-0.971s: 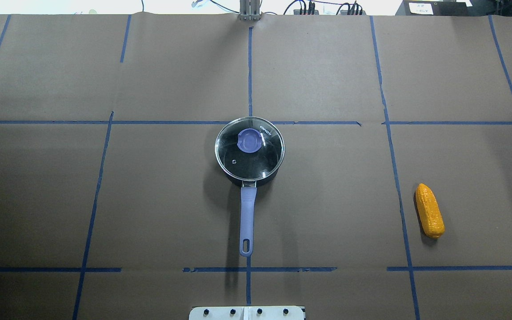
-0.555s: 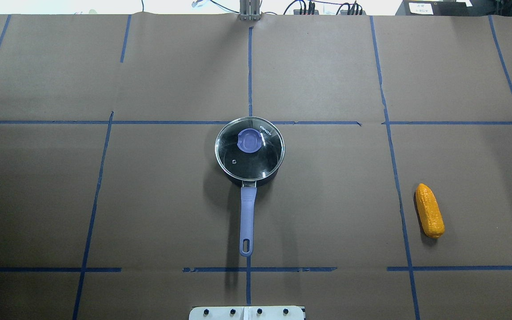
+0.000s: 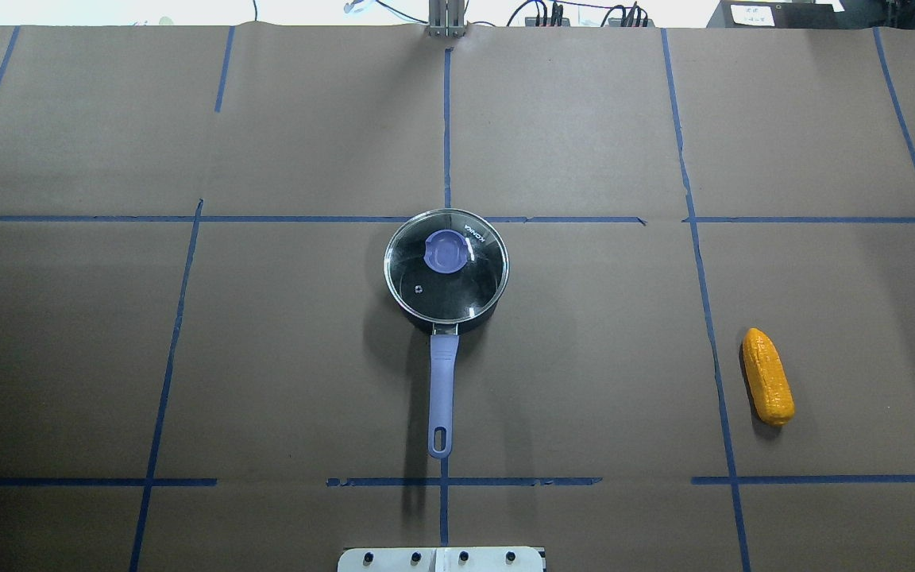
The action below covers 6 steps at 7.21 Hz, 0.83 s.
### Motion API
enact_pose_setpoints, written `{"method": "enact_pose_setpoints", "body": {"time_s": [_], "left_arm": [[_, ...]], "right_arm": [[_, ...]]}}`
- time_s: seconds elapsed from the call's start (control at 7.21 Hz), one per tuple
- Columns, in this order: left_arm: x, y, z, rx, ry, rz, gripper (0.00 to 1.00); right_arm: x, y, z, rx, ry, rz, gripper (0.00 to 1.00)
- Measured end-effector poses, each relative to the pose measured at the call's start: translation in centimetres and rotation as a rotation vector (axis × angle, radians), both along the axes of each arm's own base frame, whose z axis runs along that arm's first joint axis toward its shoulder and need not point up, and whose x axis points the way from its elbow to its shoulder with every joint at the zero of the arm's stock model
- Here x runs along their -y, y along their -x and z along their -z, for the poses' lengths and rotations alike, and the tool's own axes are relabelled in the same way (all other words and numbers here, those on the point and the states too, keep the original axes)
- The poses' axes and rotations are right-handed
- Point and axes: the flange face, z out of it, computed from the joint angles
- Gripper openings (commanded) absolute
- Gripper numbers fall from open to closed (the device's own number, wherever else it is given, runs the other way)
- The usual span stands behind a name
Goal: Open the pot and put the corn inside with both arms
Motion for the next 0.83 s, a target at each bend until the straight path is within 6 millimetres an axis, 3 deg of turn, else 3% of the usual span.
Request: {"method": "enact_pose_setpoints", "body": {"time_s": [0.28, 0.55, 0.83], "left_arm": [[-1.7, -10.3, 8.1, -0.025, 0.058, 0.033, 1.00], [-2.1, -16.4, 14.0, -0.046, 0.071, 0.035, 1.00], [-1.3, -21.7, 18.1, -0.021, 0.067, 0.045, 1.00]], "right_arm": [[0.0, 0.0, 0.1, 0.007, 0.008, -0.008, 1.00], [-0.2, 0.1, -0.3, 0.009, -0.041, -0.011, 1.00], [-0.6, 0.1, -1.9, 0.009, -0.071, -0.015, 1.00]]}}
